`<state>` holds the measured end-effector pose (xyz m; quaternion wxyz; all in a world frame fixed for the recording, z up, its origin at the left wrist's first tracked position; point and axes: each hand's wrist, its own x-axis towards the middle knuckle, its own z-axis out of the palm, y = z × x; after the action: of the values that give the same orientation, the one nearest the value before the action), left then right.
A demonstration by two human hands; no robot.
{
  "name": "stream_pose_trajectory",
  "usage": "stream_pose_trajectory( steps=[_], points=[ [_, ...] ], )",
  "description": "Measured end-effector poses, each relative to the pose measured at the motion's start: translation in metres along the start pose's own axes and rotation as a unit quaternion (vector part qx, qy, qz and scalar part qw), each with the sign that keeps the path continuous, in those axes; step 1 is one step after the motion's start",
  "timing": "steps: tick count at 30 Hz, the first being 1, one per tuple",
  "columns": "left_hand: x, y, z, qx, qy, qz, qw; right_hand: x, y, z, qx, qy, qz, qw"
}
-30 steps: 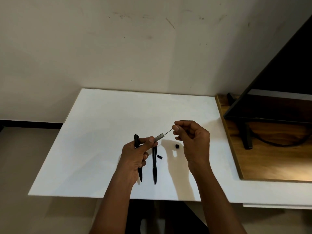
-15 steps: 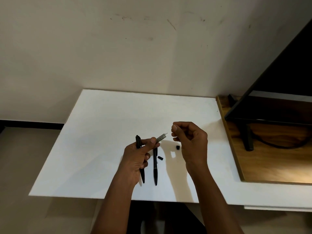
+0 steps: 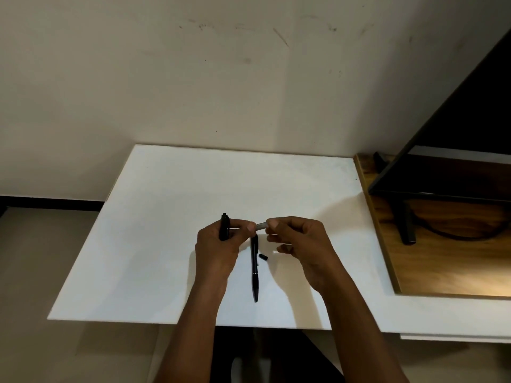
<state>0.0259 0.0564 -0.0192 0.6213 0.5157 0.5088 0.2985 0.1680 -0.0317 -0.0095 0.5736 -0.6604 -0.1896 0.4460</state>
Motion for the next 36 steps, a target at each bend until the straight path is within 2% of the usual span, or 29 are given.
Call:
stream_pose_trajectory(
  steps=[3,9,17,25,36],
  points=[
    [-0.0010,0.0035,0.0012,0.094,0.021,0.079,0.992,0.0001,0.0019,0.0011,0.084,-0.012,0.017,0.996],
    [-0.0010,0.0045,0.0028,0.150,0.016,0.158,0.976,0.0011,0.0024,-0.0027,0.168,-0.023,0.072,0.983],
    [0.0010,0.0034,0.0026,0.141,0.038,0.167,0.975,0.0027,0.0016,-0.0004,0.192,-0.018,0.083,0.978],
    [-0.0030,0.0060,0.0036,0.200,0.048,0.210,0.956,0.0039,0.0047,0.0018,0.196,-0.010,0.091,0.976],
    [-0.0039,0.0082,0.0042,0.169,0.059,0.217,0.960,0.0026,0.0017,0.0031,0.231,-0.013,0.115,0.966]
  ],
)
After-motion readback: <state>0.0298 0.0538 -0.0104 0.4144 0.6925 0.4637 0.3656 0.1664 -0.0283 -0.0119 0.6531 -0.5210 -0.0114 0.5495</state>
